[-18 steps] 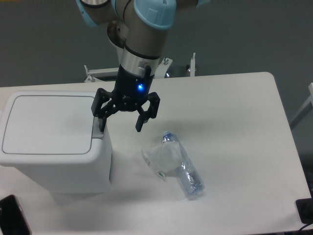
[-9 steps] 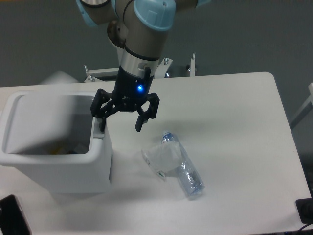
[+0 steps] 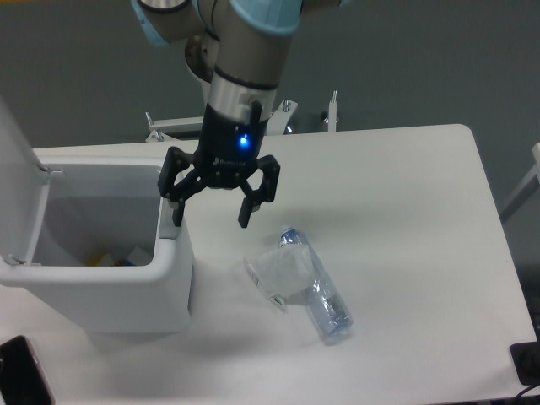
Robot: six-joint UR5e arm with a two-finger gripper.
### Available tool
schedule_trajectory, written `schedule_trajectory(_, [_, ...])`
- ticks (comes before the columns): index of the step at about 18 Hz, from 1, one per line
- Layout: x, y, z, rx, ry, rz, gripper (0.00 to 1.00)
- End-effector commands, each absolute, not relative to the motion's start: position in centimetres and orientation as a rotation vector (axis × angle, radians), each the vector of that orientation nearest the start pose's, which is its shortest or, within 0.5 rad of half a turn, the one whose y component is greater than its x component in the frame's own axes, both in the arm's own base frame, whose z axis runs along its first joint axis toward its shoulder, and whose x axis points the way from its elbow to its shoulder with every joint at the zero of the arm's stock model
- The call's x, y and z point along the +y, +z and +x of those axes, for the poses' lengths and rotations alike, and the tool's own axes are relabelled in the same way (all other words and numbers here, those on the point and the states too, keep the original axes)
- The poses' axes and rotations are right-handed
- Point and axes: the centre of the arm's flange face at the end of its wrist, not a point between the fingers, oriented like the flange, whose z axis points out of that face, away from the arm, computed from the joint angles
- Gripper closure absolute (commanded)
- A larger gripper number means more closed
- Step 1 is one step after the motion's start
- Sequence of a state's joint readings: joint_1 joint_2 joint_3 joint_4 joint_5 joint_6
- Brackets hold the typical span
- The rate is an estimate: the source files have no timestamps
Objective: Open the trash can
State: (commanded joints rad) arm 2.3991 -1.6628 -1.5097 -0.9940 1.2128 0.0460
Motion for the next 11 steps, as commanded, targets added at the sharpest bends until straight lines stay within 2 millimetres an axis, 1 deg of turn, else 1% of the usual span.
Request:
schedule_trajectory(2, [49.3, 55.8, -32.3, -0.902, 0.076, -2.367, 0.0])
schedule_trajectory(3, [48.5, 56.5, -33.5, -0.933, 0.133, -2.355, 0.0])
schedule_trajectory(4, [48.1, 56.8, -34.5, -0.945, 0.16, -2.349, 0.0])
schedule_trajectory(5, [47.4, 56.2, -35.7, -0.938, 0.223, -2.377, 0.0])
schedule_trajectory(6, [46.5, 56.0, -36.8, -0.919, 0.297, -2.41, 0.0])
schedule_trajectory(7, [45.0, 56.2, -38.4, -0.92, 0.376, -2.432, 0.0])
schedule_trajectory(8, [43.7, 55.8, -39.9, -0.925, 0.429, -2.459, 0.0])
schedule_trajectory(9, [42.8, 55.5, -40.9, -0.903, 0.462, -2.484, 0.0])
schedule_trajectory(10, [41.1, 54.8, -42.5, -0.843, 0.495, -2.54, 0.0])
schedule_trajectory(11, [39.4, 53.6, -43.6, -0.735, 0.529, -2.614, 0.0])
